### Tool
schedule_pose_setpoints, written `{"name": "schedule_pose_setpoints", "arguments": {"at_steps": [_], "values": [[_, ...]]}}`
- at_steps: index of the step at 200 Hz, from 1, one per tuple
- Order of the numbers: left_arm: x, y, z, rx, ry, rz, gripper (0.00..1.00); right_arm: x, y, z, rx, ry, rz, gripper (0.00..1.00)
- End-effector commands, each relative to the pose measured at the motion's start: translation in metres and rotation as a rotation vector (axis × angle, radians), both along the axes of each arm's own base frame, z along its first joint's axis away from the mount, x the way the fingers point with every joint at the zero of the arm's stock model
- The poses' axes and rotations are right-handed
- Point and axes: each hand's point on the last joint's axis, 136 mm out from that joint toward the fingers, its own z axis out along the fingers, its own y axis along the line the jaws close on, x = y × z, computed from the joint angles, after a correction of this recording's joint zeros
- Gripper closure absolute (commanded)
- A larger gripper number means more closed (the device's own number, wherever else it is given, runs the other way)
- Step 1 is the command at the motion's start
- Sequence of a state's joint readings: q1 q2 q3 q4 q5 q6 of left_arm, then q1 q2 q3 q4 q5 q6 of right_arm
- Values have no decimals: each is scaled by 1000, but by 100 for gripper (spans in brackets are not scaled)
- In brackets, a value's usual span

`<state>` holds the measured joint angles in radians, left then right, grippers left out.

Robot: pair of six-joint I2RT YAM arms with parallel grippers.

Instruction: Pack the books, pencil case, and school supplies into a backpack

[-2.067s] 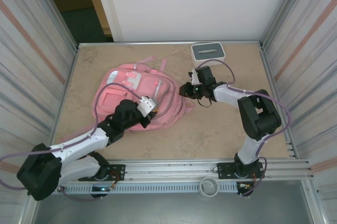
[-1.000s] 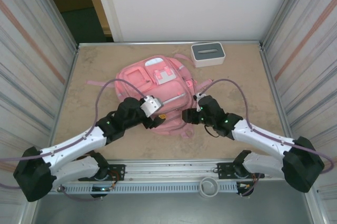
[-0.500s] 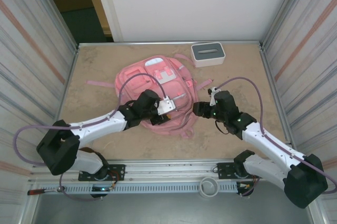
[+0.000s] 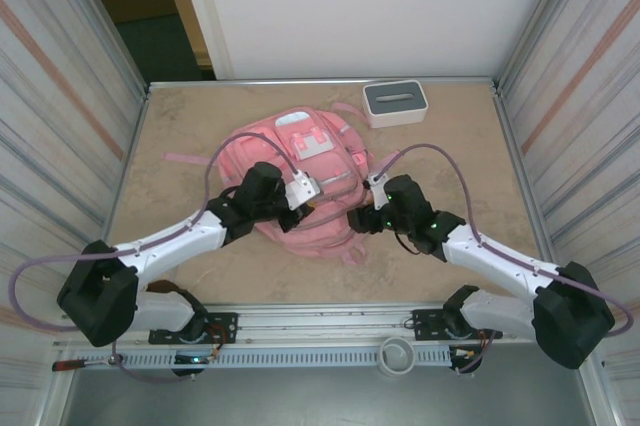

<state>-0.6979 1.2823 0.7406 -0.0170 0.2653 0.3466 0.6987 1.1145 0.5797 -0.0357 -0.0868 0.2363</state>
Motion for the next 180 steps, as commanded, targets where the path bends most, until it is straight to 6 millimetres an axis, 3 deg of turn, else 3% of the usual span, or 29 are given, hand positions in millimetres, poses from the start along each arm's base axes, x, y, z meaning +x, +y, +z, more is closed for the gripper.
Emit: {"name": "schedule_pose_setpoints", "arguments": {"at_steps": [1, 122, 180], "values": [[-5, -11, 36, -163, -9, -53, 100, 8, 23, 24, -12, -174, 112, 40], [-6, -10, 32, -161, 3, -56, 100, 22, 53, 6, -15, -195, 179, 55], [-5, -8, 29, -155, 1, -43, 100, 24, 58, 5, 18, -175, 167, 82]]}}
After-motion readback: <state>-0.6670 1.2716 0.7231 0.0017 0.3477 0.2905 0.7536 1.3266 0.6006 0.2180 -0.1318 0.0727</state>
